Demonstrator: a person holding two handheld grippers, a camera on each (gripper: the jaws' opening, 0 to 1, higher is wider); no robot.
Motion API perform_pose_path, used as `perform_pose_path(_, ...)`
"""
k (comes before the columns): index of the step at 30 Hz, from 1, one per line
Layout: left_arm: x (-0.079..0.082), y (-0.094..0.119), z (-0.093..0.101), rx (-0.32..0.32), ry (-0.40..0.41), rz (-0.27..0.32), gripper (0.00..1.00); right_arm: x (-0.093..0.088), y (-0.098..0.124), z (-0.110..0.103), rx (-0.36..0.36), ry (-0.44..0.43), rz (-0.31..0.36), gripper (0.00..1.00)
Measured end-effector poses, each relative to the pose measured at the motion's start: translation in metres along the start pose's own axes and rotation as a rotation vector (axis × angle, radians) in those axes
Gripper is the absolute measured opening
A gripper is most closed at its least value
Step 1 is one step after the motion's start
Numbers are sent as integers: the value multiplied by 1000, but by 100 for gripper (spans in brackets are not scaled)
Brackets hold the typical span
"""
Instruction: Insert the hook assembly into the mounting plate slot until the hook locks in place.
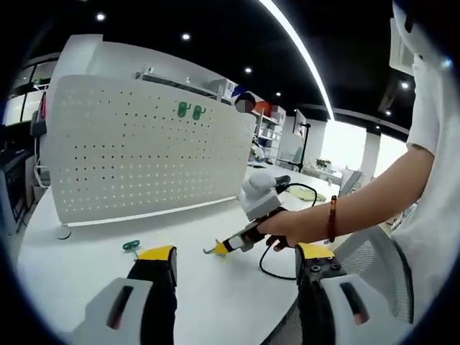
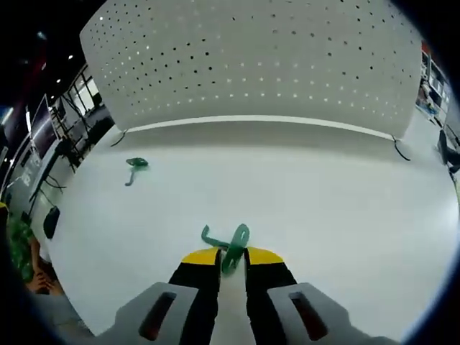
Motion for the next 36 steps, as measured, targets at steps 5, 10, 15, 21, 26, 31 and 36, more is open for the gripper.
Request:
perform_pose_path(5,1,-2,-1,0,1,0,69,0,0,2,-1,-1,-3,6)
perform_pose_path(10,0,-3,1,-4,1,-2,68,1,-1,2,8,-37,12,4)
perform_pose_path(15,1,-4,1,-5,0,-4,68,2,0,2,1,-20,25,2)
perform_pose_path(21,4,-5,3,-7,-8,-6,68,15,3,1,30,-54,84,2)
perform_pose_path(26,6,-6,5,-11,-13,-5,68,25,8,0,46,-61,122,2)
perform_pose_path(31,8,-8,9,-11,-16,-2,68,34,16,-2,70,-69,159,2)
perform_pose_path(36,11,-11,12,-15,-22,-4,68,46,26,-4,95,-78,213,2)
Point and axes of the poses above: the point that each gripper's makers call its tool centre point, and the gripper's own axes: y roughly backward along the fingers, z roughly to its right, x roughly out of its top, the point moved 1 cm from there along y, roughly backward along the fingers, and after that the axes turned 3 degrees about z, right-handed, at the moved point
